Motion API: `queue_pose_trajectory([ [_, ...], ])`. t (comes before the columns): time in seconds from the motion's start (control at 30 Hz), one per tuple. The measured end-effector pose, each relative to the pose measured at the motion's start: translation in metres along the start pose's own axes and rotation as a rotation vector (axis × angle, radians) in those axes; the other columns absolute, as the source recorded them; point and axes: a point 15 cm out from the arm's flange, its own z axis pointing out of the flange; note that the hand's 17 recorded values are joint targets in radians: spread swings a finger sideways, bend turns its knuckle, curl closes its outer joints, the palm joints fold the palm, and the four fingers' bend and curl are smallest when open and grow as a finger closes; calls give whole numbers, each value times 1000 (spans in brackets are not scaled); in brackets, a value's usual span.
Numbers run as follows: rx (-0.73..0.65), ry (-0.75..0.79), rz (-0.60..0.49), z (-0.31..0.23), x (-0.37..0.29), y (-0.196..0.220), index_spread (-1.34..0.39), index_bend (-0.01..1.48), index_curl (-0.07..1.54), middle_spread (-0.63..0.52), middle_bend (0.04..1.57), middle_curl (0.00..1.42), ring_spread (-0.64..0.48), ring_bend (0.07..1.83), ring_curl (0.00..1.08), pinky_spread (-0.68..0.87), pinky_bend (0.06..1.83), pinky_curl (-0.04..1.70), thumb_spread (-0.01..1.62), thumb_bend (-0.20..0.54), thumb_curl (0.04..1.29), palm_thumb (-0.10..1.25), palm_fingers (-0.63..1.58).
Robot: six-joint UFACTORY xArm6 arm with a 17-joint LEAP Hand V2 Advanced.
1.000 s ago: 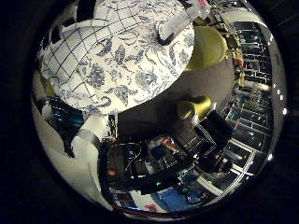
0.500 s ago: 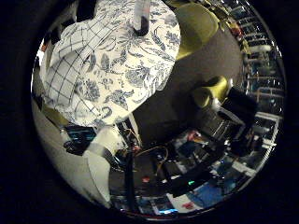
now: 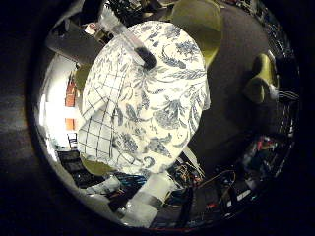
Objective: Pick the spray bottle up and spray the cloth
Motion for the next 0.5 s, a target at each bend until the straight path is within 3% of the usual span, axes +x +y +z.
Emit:
queue_pose_trajectory([
  [0.27, 150, -155, 58, 3, 51, -14, -151, 143, 348, 172, 377, 385, 184, 535, 331, 368, 356, 772, 1082, -27, 362, 636, -25],
  [0.5, 171, -241, 127, 22, 90, -3, -160, 123, 253, 227, 255, 333, 257, 394, 273, 433, 344, 571, 1065, -24, 349, 607, -43],
])
